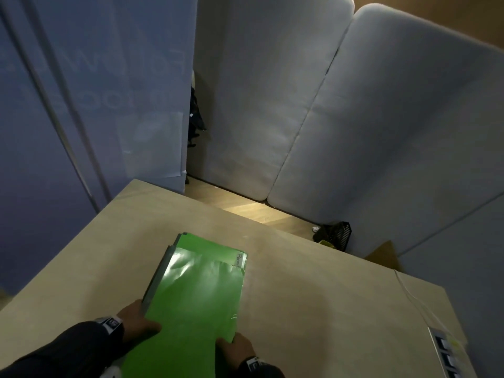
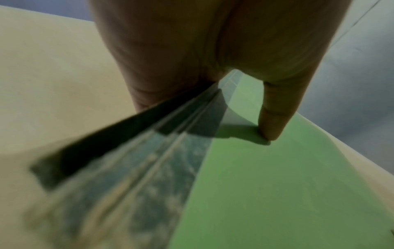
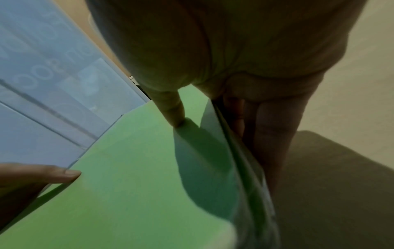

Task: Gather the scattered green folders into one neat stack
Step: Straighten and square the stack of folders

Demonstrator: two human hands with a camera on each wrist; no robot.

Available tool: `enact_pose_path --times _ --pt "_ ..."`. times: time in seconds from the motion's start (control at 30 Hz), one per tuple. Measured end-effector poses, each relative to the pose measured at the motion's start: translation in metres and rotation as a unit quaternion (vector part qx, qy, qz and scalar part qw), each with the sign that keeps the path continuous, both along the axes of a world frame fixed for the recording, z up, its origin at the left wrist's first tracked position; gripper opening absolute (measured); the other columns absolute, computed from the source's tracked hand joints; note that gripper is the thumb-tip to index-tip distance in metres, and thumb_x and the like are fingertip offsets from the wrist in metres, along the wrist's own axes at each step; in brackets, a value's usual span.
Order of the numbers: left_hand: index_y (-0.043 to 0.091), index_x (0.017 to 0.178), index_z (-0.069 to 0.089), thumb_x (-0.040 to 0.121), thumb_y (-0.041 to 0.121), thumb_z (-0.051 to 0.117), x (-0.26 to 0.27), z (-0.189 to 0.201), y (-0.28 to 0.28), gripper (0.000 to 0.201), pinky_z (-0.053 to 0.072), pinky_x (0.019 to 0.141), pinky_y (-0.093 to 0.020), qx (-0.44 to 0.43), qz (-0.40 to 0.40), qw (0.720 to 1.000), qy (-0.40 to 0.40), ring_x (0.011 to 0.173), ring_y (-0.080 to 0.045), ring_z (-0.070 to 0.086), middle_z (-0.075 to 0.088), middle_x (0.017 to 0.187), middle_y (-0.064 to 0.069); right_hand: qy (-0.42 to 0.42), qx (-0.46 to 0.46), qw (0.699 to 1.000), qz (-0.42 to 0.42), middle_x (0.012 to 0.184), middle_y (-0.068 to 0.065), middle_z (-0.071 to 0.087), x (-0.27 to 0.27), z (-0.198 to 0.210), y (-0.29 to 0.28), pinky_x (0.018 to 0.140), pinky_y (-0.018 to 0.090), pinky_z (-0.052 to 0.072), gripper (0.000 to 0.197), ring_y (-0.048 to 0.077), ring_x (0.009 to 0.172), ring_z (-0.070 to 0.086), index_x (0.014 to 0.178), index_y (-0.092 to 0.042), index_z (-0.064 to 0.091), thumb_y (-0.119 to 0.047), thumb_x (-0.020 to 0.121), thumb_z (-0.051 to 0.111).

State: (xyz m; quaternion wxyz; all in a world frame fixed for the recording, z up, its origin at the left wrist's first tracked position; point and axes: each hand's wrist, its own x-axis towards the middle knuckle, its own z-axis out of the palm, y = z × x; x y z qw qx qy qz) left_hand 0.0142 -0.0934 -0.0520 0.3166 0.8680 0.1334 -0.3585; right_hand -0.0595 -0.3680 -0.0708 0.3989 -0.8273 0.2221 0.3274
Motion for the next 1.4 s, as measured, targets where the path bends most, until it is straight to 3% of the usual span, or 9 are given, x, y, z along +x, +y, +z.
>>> enact_pose_path --times 0.13,0.4,0.57,0.73,0.8,0.93,1.2,1.3,1.4 --pt "0.014 0.11 0.055 0.05 0.049 0.077 -0.002 0.006 -0.008 0.072 0.043 0.049 -0.022 0.028 -0.018 0.999 -0.025 0.069 -0.015 0.06 0.059 0.085 -0.002 -0.015 -0.037 0.999 -0.015 0.12 0.003 0.069 -0.007 0.008 -0.004 0.083 0.024 0.048 0.049 0.02 0.105 0.065 0.118 -0.018 0.065 -0.05 0.082 0.057" --pt "0.015 0.128 0.047 0.05 0.05 0.082 0.0 0.01 -0.015 0.092 0.045 0.056 -0.023 0.042 -0.021 0.996 -0.082 0.075 -0.012 0.06 0.057 0.09 0.005 -0.031 -0.092 0.995 0.011 0.083 -0.003 0.052 -0.007 0.012 -0.015 0.056 0.018 0.035 0.025 0.02 0.083 0.05 0.078 -0.021 0.054 -0.044 0.086 0.059" --pt "0.012 0.13 0.048 0.057 0.047 0.083 0.0 0.007 -0.016 0.089 0.043 0.062 -0.023 0.027 -0.024 0.996 -0.087 0.082 -0.016 0.056 0.052 0.097 0.002 -0.02 0.019 0.994 -0.108 0.111 0.004 0.073 0.001 0.012 -0.014 0.083 0.026 0.047 0.03 0.02 0.097 0.065 0.113 -0.01 0.072 -0.027 0.091 0.063" --pt "0.019 0.144 0.035 0.055 0.049 0.082 -0.003 0.0 -0.01 0.105 0.049 0.085 -0.03 -0.011 -0.024 0.995 -0.093 0.101 -0.018 0.055 0.053 0.123 0.0 0.014 0.085 0.981 -0.171 0.11 0.009 0.07 0.012 0.012 -0.015 0.085 0.034 0.046 0.004 0.027 0.099 0.061 0.091 -0.017 0.068 -0.021 0.091 0.066" --pt "0.022 0.149 0.028 0.058 0.047 0.079 -0.006 -0.001 -0.008 0.107 0.047 0.09 -0.029 -0.033 -0.028 0.994 -0.1 0.105 -0.017 0.052 0.051 0.137 -0.003 0.029 0.09 0.98 -0.176 0.13 0.014 0.064 0.016 0.01 -0.014 0.094 0.038 0.047 0.027 0.03 0.111 0.059 0.11 -0.011 0.066 -0.024 0.086 0.072" --pt "0.028 0.154 0.017 0.062 0.048 0.075 -0.005 -0.004 0.0 0.11 0.047 0.097 -0.032 -0.055 -0.046 0.992 -0.099 0.12 -0.022 0.053 0.045 0.148 -0.002 0.052 0.1 0.977 -0.183 0.154 0.019 0.038 0.026 0.011 -0.019 0.103 0.039 0.04 0.079 0.035 0.136 0.041 0.148 0.001 0.034 -0.024 0.086 0.074" --pt "0.029 0.155 0.01 0.065 0.043 0.075 0.001 -0.004 0.006 0.111 0.051 0.085 -0.031 -0.095 -0.069 0.991 -0.07 0.109 -0.021 0.058 0.046 0.144 -0.004 0.055 0.114 0.97 -0.209 0.146 0.023 0.047 0.031 0.017 -0.013 0.088 0.037 0.039 0.059 0.037 0.132 0.045 0.134 0.009 0.052 -0.016 0.085 0.074" --pt "0.021 0.154 0.02 0.067 0.037 0.084 0.009 -0.007 0.008 0.109 0.05 0.085 -0.03 -0.135 0.021 0.99 -0.042 0.111 -0.022 0.057 0.047 0.146 -0.008 0.054 0.13 0.969 -0.202 0.148 0.021 0.046 0.032 0.019 -0.01 0.083 0.034 0.04 0.053 0.036 0.134 0.044 0.13 0.007 0.057 -0.017 0.086 0.073" --pt "0.006 0.149 0.032 0.058 0.04 0.09 0.021 -0.006 0.01 0.114 0.044 0.102 -0.037 -0.159 0.131 0.979 0.001 0.123 -0.031 0.054 0.047 0.147 -0.015 0.06 0.154 0.965 -0.205 0.148 0.019 0.048 0.037 0.02 -0.008 0.092 0.038 0.04 0.033 0.036 0.136 0.041 0.118 0.0 0.067 -0.014 0.088 0.07"
